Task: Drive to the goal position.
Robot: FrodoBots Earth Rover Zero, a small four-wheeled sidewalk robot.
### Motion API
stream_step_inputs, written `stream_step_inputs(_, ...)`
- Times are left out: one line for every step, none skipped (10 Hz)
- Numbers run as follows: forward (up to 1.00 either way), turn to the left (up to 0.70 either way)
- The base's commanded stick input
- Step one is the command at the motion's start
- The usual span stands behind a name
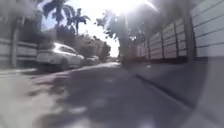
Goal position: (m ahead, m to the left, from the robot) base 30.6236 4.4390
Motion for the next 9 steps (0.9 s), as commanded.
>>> stream_step_inputs(1.0, -0.4)
stream_step_inputs(1.0, -0.25)
stream_step_inputs(1.0, -0.03)
stream_step_inputs(1.0, 0.0)
stream_step_inputs(1.0, 0.0)
stream_step_inputs(1.0, 0.0)
stream_step_inputs(1.0, 0.0)
stream_step_inputs(1.0, 0.0)
stream_step_inputs(1.0, 0.0)
